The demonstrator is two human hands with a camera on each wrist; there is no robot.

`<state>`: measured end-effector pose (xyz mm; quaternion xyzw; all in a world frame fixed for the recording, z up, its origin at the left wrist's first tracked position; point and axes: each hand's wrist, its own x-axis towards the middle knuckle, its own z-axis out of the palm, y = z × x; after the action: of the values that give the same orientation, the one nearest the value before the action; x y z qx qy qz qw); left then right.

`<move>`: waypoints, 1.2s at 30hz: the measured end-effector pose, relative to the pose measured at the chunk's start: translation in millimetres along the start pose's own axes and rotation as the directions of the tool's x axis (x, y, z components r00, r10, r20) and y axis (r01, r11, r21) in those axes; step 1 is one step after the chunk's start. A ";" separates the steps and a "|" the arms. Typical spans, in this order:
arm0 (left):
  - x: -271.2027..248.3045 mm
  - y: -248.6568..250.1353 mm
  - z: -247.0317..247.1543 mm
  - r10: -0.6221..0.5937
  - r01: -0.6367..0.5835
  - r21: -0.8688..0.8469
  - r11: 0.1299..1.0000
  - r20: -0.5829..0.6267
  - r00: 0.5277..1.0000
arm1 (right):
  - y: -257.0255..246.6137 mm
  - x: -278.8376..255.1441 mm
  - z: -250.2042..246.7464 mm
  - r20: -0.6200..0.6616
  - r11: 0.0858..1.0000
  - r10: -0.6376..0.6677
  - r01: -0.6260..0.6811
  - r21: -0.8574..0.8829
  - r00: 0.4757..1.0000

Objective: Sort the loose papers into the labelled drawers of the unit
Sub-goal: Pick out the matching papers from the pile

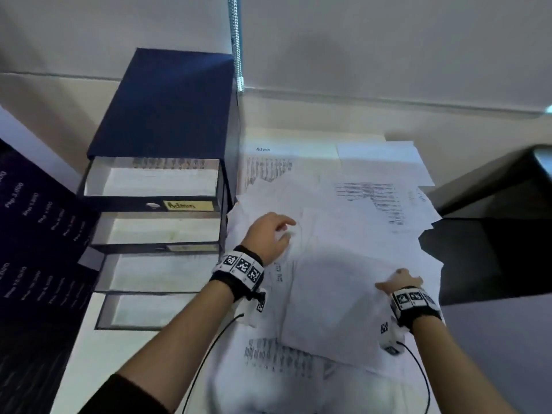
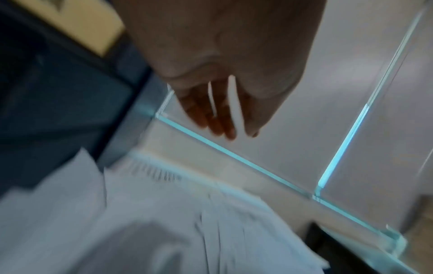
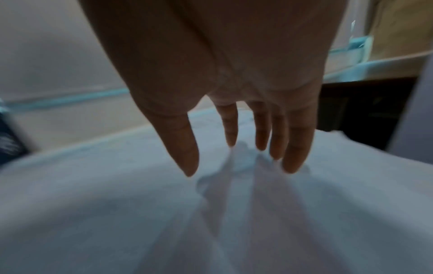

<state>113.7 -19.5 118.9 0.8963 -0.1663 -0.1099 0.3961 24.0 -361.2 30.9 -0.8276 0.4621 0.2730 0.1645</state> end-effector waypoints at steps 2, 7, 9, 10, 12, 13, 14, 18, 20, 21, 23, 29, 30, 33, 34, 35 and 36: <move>2.6 -13.4 44.5 -0.284 0.282 0.037 0.959 0.196 0.939 | 27.6 1.6 6.4 -0.038 0.999 0.052 -0.052 0.013 0.998; -8.4 -30.2 112.4 -0.519 0.506 0.120 0.854 0.267 0.812 | 51.2 7.0 3.6 -0.133 0.997 -0.074 0.072 -0.023 0.988; -7.3 -27.4 124.0 -0.531 0.520 0.112 0.847 0.227 0.816 | 49.7 14.2 -0.1 -0.138 0.990 -0.131 0.137 0.041 0.982; -5.7 -25.0 126.8 -0.538 0.530 0.099 0.842 0.207 0.817 | 47.9 15.6 -0.9 -0.135 0.983 -0.168 0.177 0.054 0.976; -4.3 -22.9 128.5 -0.546 0.548 0.033 0.836 0.161 0.822 | 42.1 14.5 -1.0 -0.100 0.960 -0.275 0.279 0.031 0.956; -4.7 -22.7 126.9 -0.543 0.549 -0.015 0.836 0.132 0.830 | 38.3 12.5 -0.8 -0.060 0.941 -0.334 0.337 0.046 0.941; -6.0 -23.3 123.9 -0.538 0.545 -0.074 0.835 0.101 0.837 | 34.5 10.2 -1.3 -0.007 0.921 -0.381 0.380 0.088 0.925; -11.6 -26.2 99.8 -0.584 0.566 -0.256 0.784 0.006 0.812 | 18.9 -8.3 -18.2 -0.056 0.794 -0.482 0.463 0.393 0.874; -12.6 -31.3 87.7 -0.623 0.582 -0.287 0.761 -0.073 0.779 | 7.5 -25.5 -38.2 -0.326 0.663 -0.466 0.569 0.487 0.823; -13.4 -30.3 81.7 -0.640 0.593 -0.298 0.748 -0.088 0.763 | 0.5 -38.8 -50.6 -0.457 0.551 -0.461 0.649 0.524 0.760; -14.9 -18.0 65.0 -0.637 0.555 -0.482 0.678 -0.009 0.771 | -12.9 -72.2 -75.2 -0.676 0.281 -0.502 0.841 0.463 0.539; -16.1 26.4 27.4 -0.336 0.412 -0.890 0.196 0.334 0.881 | -26.5 -141.7 -27.6 -0.509 0.038 -0.860 0.999 -0.010 0.028; -18.7 24.6 26.3 -0.335 0.399 -0.886 0.235 0.312 0.889 | -21.9 -143.8 -6.1 -0.425 0.047 -0.905 0.998 -0.045 0.024; -30.5 11.0 32.6 -0.496 0.411 -0.830 0.378 0.193 0.846 | -2.8 -147.1 45.7 -0.177 0.125 -0.979 0.987 -0.103 0.106; -36.4 6.8 37.2 -0.520 0.441 -0.800 0.407 0.193 0.832 | 3.3 -150.6 55.6 -0.073 0.165 -0.985 0.982 -0.093 0.159; -44.2 -5.7 45.3 -0.536 0.488 -0.764 0.422 0.224 0.814 | 9.6 -151.4 65.8 0.035 0.205 -0.978 0.977 -0.065 0.208; -51.9 -11.2 50.1 -0.546 0.536 -0.727 0.429 0.264 0.795 | 15.0 -152.0 73.6 0.137 0.228 -0.963 0.973 -0.031 0.230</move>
<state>51.8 -26.2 80.7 0.6420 0.1954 -0.2856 0.6842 -75.3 -227.7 63.8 -0.9305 -0.1727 0.1735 0.2726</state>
